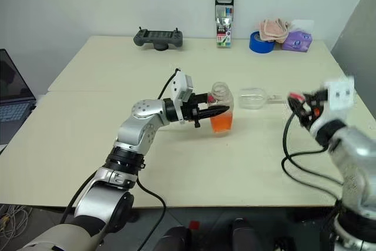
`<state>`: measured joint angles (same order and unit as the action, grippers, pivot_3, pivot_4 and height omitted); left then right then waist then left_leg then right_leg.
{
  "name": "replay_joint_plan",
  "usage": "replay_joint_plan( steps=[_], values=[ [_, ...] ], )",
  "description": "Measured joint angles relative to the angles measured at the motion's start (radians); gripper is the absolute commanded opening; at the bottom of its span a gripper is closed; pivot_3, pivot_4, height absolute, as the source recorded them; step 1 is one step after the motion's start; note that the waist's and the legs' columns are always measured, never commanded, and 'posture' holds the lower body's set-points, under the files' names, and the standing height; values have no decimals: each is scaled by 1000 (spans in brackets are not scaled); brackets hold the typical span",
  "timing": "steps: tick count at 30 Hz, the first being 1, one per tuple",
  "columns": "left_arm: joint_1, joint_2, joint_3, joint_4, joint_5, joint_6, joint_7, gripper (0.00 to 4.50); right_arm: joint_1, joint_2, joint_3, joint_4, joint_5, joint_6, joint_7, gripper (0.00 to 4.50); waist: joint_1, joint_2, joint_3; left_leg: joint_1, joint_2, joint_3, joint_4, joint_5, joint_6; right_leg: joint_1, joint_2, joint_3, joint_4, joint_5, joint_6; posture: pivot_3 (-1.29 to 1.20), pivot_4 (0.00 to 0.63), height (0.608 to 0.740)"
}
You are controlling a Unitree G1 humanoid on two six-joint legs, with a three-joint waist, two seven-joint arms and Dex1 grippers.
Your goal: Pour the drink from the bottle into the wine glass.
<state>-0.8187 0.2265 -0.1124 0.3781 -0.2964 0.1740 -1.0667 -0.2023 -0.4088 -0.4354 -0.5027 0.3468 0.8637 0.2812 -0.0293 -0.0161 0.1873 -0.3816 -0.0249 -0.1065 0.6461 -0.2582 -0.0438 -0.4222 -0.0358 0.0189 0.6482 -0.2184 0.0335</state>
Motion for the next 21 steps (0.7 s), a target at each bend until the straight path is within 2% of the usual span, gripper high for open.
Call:
replay_joint_plan(
  steps=[1, 2, 5, 9, 14, 18, 21],
  values=[
    [0, 0, 0, -2, 0, 1, 6, 1658, 56, 39, 15, 39, -36, -79, -21, 1706, -3, 0, 0, 1, 0, 0, 0, 0, 0, 0, 0, 0, 0, 0, 0, 0, 150, 740],
    [0, -1, 0, -5, 0, 2, 9, 1658, 84, 62, 30, 71, -58, -126, -35, 2266, -5, 0, 0, 1, 0, 1, 0, 0, 0, 0, 0, 1, 0, 0, 1, 0, 150, 740],
    [0, -3, 0, -15, -1, 7, 11, 1658, 116, 132, 35, 130, -71, -223, -62, 2975, -6, 0, 0, 3, 1, 1, 1, 0, 0, 1, 1, 1, 0, -2, 4, 0, 150, 740],
    [0, -1, 0, -15, -1, 14, 14, 1658, 120, 148, 45, 152, -71, -281, -69, 4416, -6, 0, 0, 2, 1, 1, 0, 0, 1, 1, 1, 1, 0, -2, 5, 0, 150, 740],
    [-10, -1, 24, 25, -3, 13, 48, 1658, 142, 95, 75, 149, -71, -263, -59, 4500, -3, 0, 0, 2, 0, 0, 0, 0, 1, 1, 1, 1, -1, -2, 5, 0, 150, 740],
    [-34, 17, 67, 85, -3, 9, 79, 1658, 117, 17, 99, 63, -37, -163, -30, 4500, -7, 0, 0, 2, 1, 1, 0, 0, 1, 1, 1, 1, 0, -2, 5, 0, 150, 740],
    [-71, 62, 116, 152, 0, 7, 141, 1657, 10, -118, 221, -122, 124, 13, 103, 4500, -19, 1, 0, 2, 3, -1, 0, 0, 1, 1, 4, -1, 0, -2, 5, 0, 150, 740]
  ],
)
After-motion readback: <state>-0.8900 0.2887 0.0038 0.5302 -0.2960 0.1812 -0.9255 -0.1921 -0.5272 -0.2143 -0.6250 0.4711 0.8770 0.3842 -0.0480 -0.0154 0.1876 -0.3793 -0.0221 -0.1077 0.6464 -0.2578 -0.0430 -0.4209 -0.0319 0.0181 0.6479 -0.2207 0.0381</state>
